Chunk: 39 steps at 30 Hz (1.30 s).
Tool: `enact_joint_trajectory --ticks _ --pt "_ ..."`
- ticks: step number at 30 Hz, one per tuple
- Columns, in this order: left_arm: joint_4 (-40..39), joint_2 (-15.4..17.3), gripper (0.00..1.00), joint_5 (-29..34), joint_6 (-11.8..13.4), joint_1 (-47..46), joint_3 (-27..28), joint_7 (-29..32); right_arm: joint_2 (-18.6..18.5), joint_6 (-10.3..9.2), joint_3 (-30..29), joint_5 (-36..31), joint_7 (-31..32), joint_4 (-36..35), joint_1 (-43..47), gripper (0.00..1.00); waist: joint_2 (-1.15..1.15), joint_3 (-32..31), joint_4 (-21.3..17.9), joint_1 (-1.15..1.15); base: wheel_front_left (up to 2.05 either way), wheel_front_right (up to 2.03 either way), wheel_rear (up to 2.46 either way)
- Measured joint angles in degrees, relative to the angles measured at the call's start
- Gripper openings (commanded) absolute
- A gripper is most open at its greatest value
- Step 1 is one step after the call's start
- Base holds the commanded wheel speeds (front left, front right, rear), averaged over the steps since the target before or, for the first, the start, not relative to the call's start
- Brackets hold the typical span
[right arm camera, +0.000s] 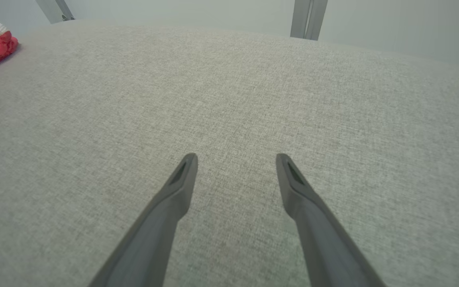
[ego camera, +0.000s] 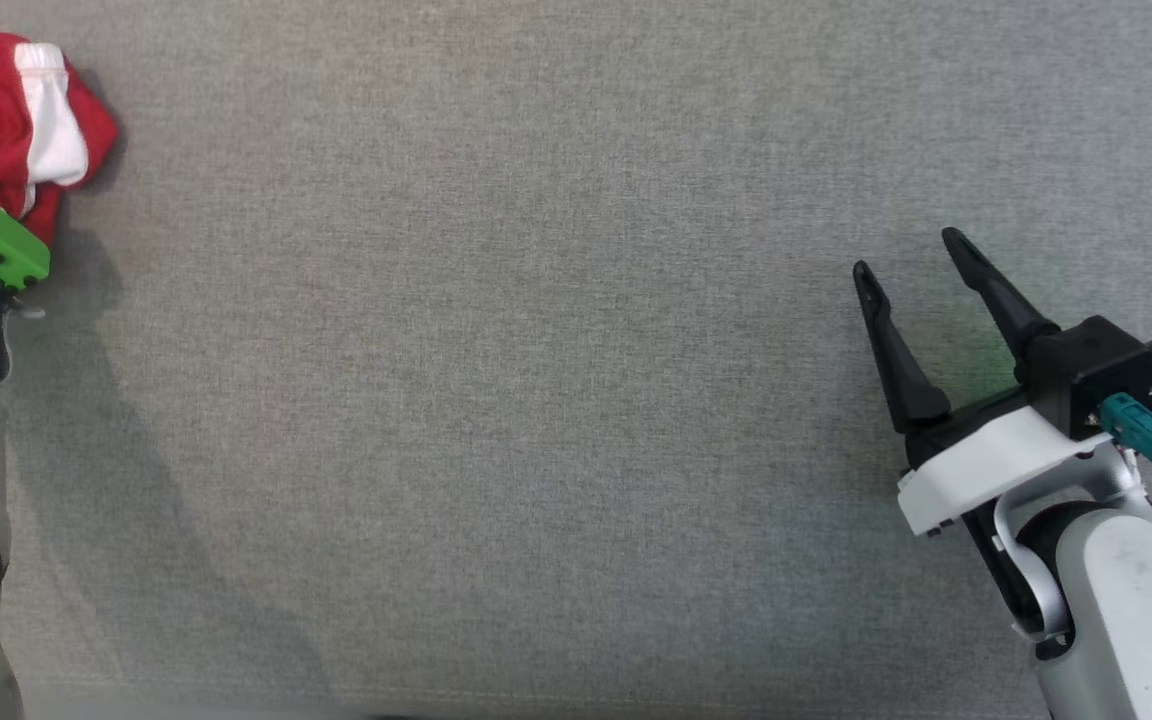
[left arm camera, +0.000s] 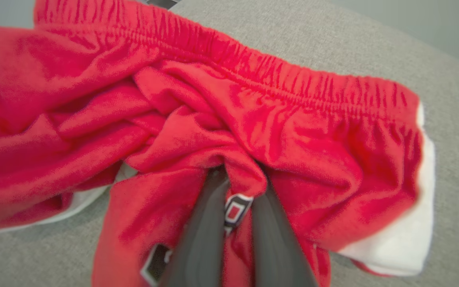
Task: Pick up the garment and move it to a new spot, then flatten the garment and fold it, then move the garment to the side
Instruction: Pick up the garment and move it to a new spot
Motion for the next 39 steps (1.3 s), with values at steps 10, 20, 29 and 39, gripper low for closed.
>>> enact_joint_trajectory --ticks 10,20,29,39 --pt "-8.9 -0.8 0.00 3.5 -0.7 -3.4 -6.5 -3.4 3.4 0.00 1.1 3.5 -6.4 10.1 1.7 1.00 0.00 -11.1 -1.5 0.00 0.00 0.00 0.00" --pt "-26.8 -10.0 0.00 0.9 -1.0 -1.2 -17.0 1.1 4.8 -0.01 1.2 4.7 -7.9 12.7 4.7 1.00 0.00 -23.7 -4.4 -0.01 0.00 0.00 0.00" --pt "-40.5 -14.3 0.00 -2.0 -1.0 7.4 -26.9 3.7 5.9 0.00 2.4 5.0 -8.7 12.8 4.3 1.00 0.00 -27.0 -12.1 -0.01 0.00 0.00 0.00" --pt "-31.4 -14.7 0.00 -3.3 -0.4 20.1 -31.3 2.1 6.8 0.00 2.0 5.0 -10.4 13.5 2.8 1.00 0.01 -23.1 -19.2 -0.01 0.00 0.00 0.00"
